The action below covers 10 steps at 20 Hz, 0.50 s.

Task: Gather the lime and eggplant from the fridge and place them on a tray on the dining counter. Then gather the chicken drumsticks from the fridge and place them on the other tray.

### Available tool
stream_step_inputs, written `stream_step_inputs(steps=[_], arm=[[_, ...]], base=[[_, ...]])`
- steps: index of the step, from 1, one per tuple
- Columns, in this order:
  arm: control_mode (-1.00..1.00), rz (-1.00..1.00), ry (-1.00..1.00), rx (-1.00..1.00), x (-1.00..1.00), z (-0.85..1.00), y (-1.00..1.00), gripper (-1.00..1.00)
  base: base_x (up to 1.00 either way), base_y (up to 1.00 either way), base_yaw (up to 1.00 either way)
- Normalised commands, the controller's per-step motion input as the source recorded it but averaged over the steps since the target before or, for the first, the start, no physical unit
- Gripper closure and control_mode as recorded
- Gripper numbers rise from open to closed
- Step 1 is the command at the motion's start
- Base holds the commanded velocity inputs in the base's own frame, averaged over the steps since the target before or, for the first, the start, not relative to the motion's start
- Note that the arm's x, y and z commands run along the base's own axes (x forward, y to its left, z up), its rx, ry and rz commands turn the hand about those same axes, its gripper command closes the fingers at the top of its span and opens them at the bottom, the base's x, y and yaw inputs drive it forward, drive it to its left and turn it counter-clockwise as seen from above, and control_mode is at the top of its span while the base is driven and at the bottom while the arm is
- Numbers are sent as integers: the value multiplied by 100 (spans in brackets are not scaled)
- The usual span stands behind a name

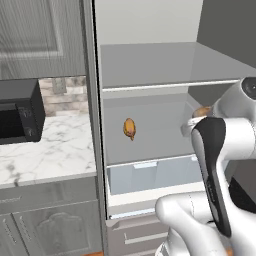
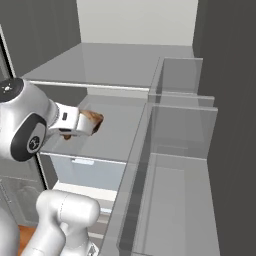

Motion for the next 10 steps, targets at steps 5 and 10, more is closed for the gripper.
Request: stream_step_inputs(steps=[5,10], arm=[[-100,-2,0,0,-34,9,-7,100],[-100,-2,1,0,-36,0,0,100]], base=[[0,0,0],[0,0,0]])
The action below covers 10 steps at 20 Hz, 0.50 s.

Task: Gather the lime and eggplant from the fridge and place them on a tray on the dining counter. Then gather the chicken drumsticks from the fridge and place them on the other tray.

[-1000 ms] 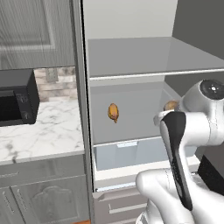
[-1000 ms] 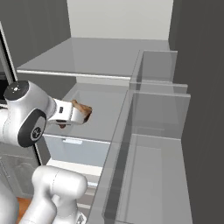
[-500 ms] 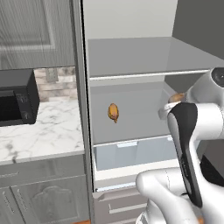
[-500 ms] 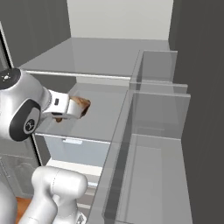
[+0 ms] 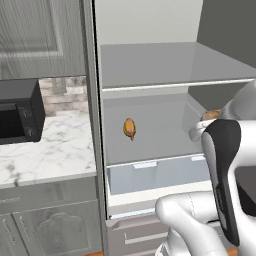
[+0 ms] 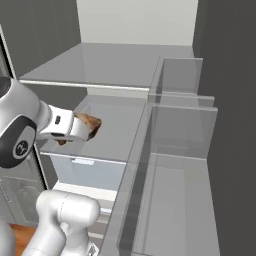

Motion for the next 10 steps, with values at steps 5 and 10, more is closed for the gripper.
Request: stream_step_inputs(steps=[5,10], arm=[[-100,0,1,0,-9,15,0,100],[-100,0,0,0,-6,16,0,100]], base=[[0,0,0],[0,0,0]])
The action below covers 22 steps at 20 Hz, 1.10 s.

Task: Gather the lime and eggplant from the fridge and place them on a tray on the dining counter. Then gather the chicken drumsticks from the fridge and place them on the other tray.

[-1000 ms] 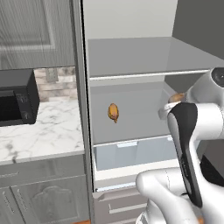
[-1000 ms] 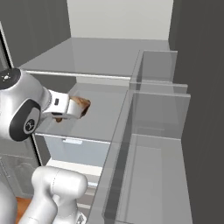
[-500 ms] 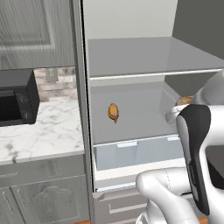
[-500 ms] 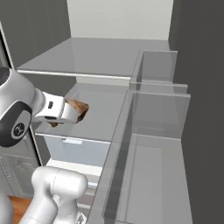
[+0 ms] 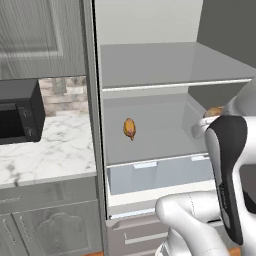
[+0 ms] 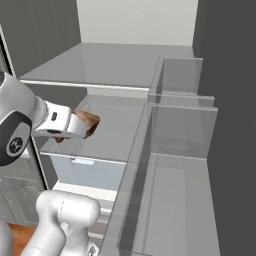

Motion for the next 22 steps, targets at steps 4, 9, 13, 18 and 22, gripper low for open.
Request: stream_step_inputs(steps=[4,9,13,18,22], arm=[[-100,0,0,0,-19,6,0,100],[-100,0,0,0,-23,0,0,100],[100,0,0,0,-5,0,0,100],[100,0,0,0,0,0,0,100],[100,0,0,0,0,0,0,100]], base=[[0,0,0],[0,0,0],[-28,6,-1],[-54,74,-23],[-57,98,-46]])
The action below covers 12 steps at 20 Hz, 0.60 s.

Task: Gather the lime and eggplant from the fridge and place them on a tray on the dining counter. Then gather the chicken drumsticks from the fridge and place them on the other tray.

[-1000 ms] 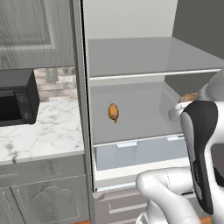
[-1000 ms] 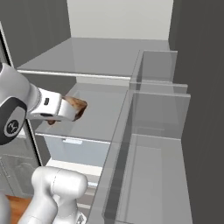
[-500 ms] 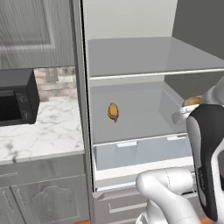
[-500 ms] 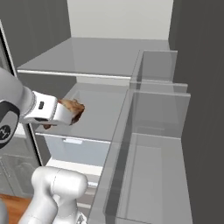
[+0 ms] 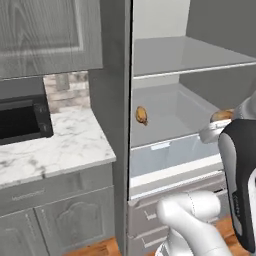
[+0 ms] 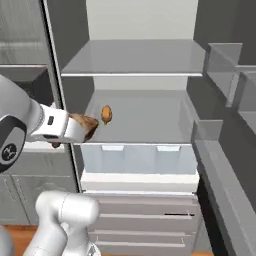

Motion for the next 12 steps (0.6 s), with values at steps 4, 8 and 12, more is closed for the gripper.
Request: stream_step_inputs(steps=[4,8,12], arm=[[100,0,0,0,0,0,0,100],[100,0,0,0,0,0,0,100],[100,0,0,0,0,0,0,100]], base=[[-64,42,-57],[-69,0,-71],[-83,0,-78]])
